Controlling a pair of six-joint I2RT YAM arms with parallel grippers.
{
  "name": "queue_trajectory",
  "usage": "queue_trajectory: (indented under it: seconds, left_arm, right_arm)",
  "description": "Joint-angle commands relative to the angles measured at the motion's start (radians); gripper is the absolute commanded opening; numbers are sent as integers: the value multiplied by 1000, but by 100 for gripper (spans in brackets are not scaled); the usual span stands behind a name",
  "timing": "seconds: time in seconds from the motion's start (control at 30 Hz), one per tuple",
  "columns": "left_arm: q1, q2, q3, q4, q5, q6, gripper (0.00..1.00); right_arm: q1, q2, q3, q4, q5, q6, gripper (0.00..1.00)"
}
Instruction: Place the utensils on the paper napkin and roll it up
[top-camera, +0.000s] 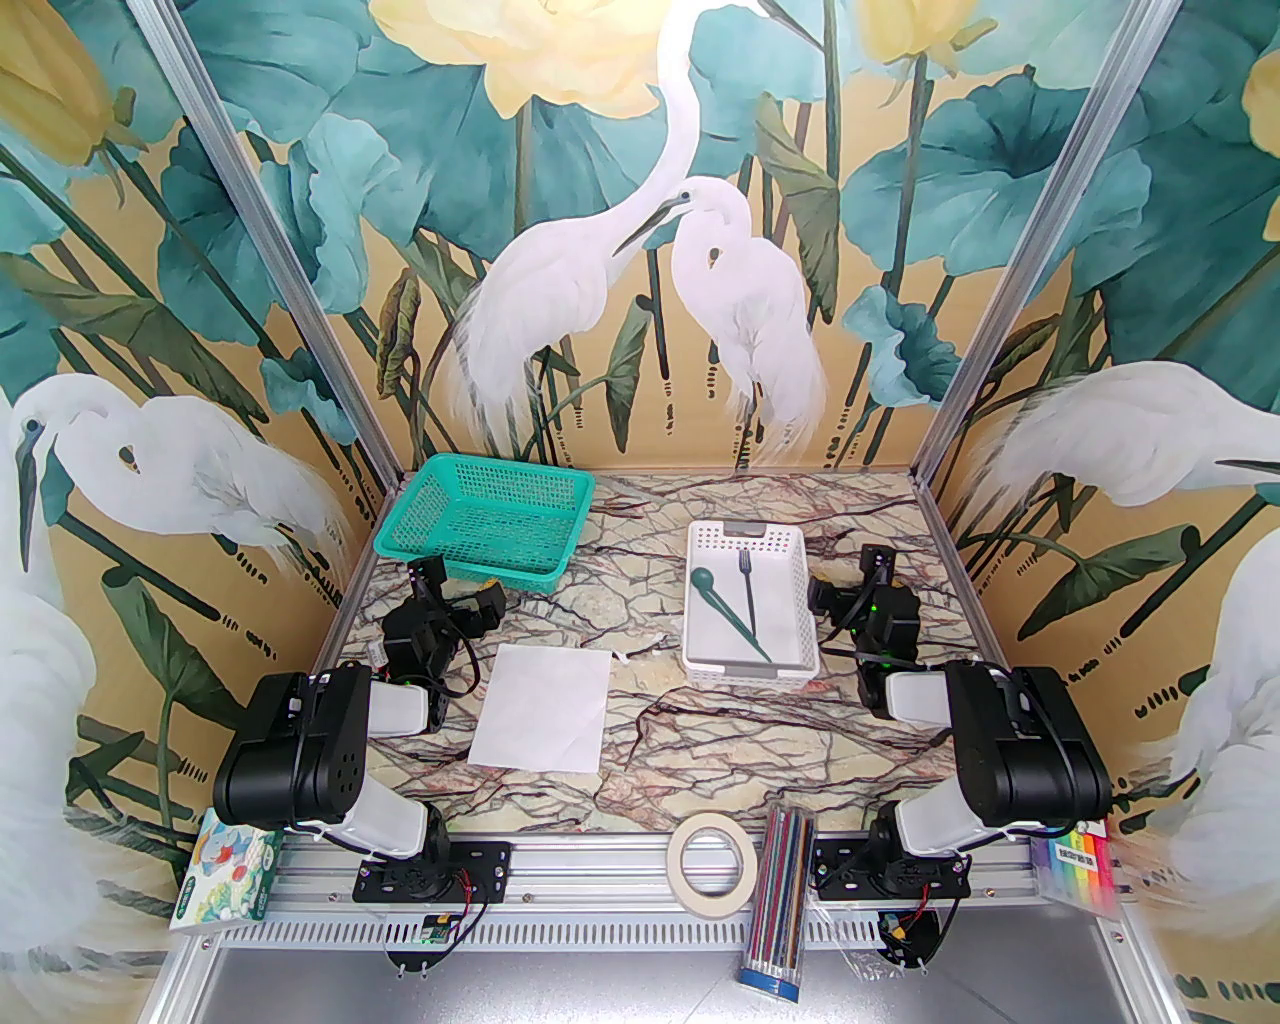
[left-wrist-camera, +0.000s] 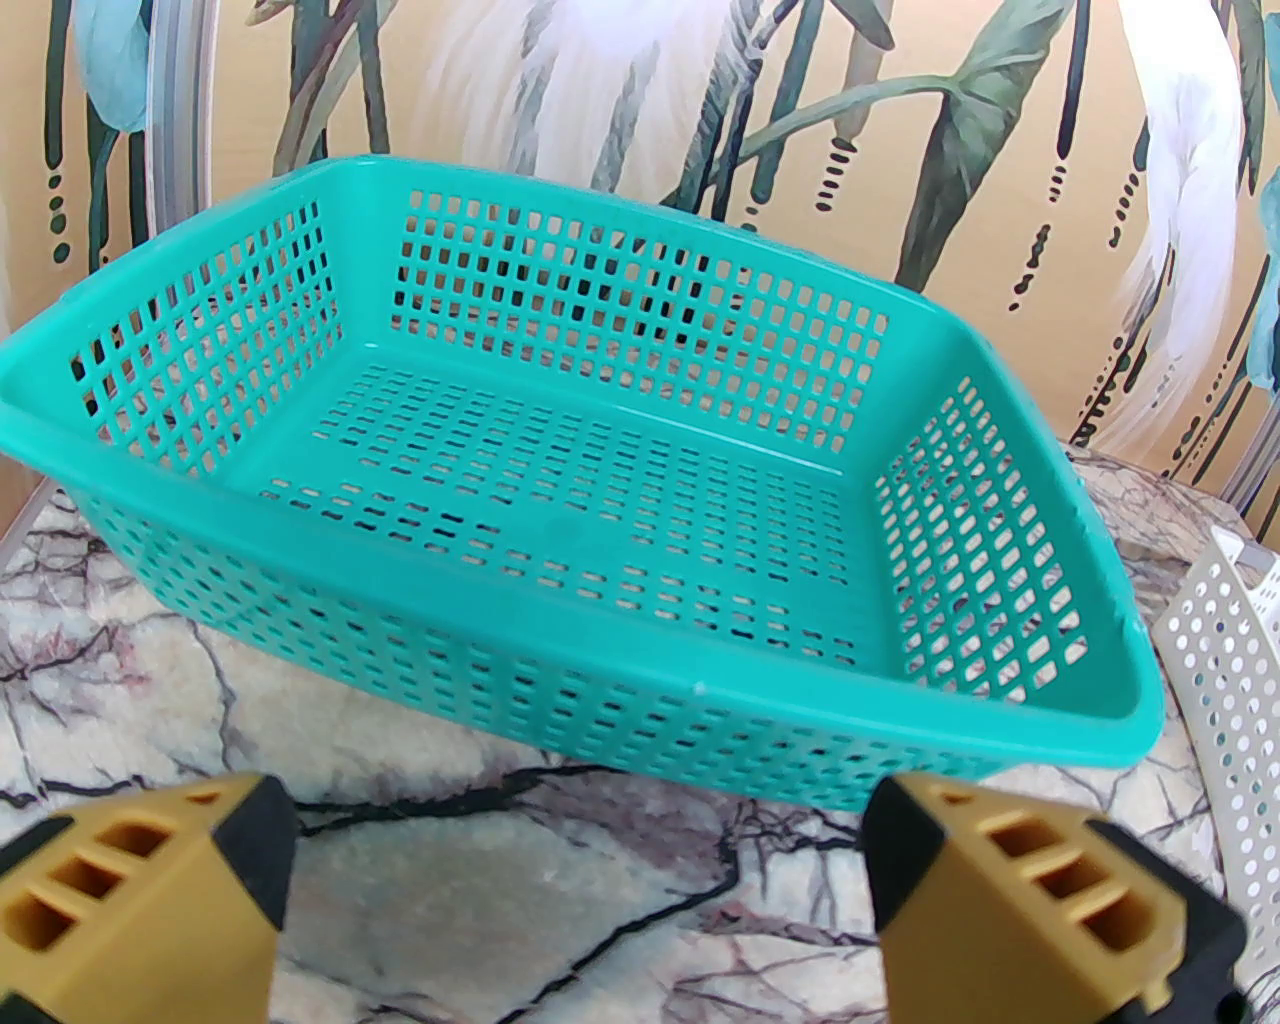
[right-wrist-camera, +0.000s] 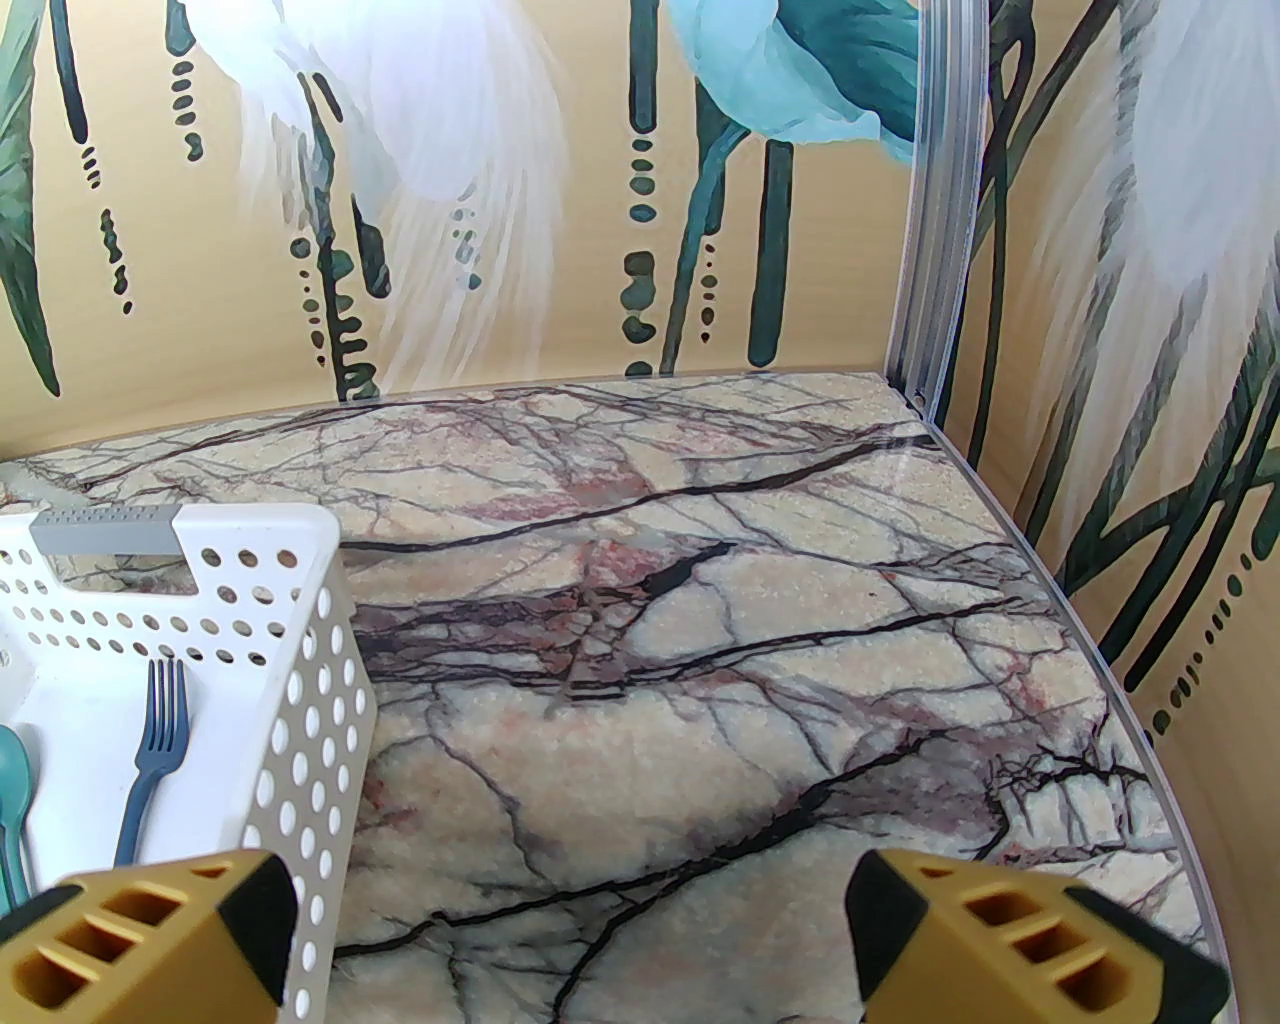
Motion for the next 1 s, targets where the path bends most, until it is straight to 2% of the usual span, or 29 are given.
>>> queue_trajectory:
  seconds: [0.0, 0.8, 0.97]
  left_arm:
    - [-2, 3, 13, 13, 11, 9, 100]
    - [-6, 2, 23, -6, 0, 12, 99]
    - [-6, -18, -45, 113, -23, 3, 99]
  right_arm:
    - [4, 0, 0, 12, 5, -3, 99]
    - [3, 0, -1, 12, 2, -2, 99]
    - [4, -35, 7, -23, 16, 7, 99]
